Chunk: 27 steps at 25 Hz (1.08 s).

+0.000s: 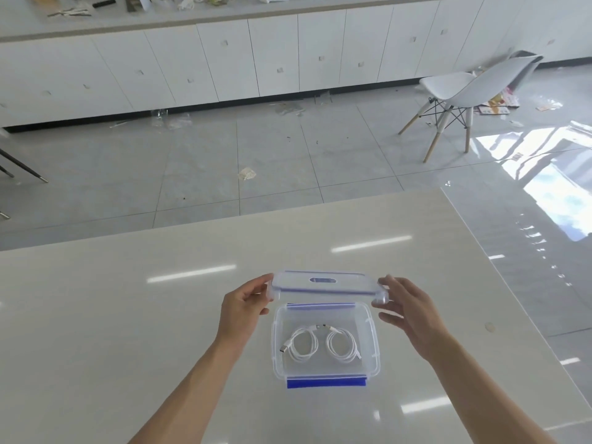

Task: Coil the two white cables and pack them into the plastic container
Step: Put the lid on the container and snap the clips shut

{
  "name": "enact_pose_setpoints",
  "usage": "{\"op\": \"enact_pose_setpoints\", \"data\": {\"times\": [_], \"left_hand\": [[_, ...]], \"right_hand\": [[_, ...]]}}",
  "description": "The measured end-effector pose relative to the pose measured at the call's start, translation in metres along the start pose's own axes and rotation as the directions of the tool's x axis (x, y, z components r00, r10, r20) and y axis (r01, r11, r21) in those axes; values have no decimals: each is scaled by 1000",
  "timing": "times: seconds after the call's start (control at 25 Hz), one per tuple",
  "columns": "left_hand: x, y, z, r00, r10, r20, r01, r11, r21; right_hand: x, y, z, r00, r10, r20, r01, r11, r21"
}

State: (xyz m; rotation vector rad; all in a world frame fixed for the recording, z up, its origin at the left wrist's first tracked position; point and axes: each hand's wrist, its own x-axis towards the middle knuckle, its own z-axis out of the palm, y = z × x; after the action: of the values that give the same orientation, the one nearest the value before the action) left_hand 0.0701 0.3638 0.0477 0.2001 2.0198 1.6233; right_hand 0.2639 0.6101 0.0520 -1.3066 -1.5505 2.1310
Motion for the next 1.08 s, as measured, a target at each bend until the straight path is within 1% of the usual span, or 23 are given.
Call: {"op": "enact_pose_setpoints", "data": {"times": [0.08, 0.16, 0.24, 0.4, 0.44, 0.52, 0.56, 0.68, 0.76, 0.88, 1.08], "left_hand": [[-13, -9, -5, 997, -33, 65, 31, 999, 33], [-24, -18, -7, 993, -74, 91, 71, 997, 35], [-35, -28, -9, 993, -94, 72, 90, 994, 60], [-51, -50, -10, 995, -94, 26, 86, 973, 216], [-53, -55, -10, 996, -93, 18, 85, 961, 262], [-56, -62, -10, 997, -83, 5, 76, 931, 357], [-56, -64, -9, 997, -78, 1, 71, 916, 394], [-57, -67, -5, 998, -64, -23, 68, 891, 450], [-58, -68, -1, 998, -58, -23, 62, 876, 479], [-57, -68, 4, 999, -38, -14, 40, 847, 529], [-54, -66, 8, 998, -57, -4, 50, 839, 542]], "right_hand": [[-11, 9, -4, 1000, 0, -15, -2, 994, -105], [-21, 19, -8, 999, -13, -34, 6, 979, -204], [-29, 31, -7, 999, -19, -42, 7, 962, -272], [-36, 55, -1, 995, -54, -84, 18, 923, -385], [-37, 59, 1, 992, -85, -95, 32, 888, -458], [-41, 65, 5, 981, -170, -95, 69, 758, -648], [-44, 67, 8, 974, -208, -93, 82, 702, -707], [-49, 75, 15, 954, -290, -80, 125, 624, -772], [-51, 79, 17, 941, -329, -81, 141, 598, -789], [-49, 82, 16, 935, -342, -96, 133, 587, -798], [-42, 85, 16, 934, -348, -79, 122, 518, -847]]}}
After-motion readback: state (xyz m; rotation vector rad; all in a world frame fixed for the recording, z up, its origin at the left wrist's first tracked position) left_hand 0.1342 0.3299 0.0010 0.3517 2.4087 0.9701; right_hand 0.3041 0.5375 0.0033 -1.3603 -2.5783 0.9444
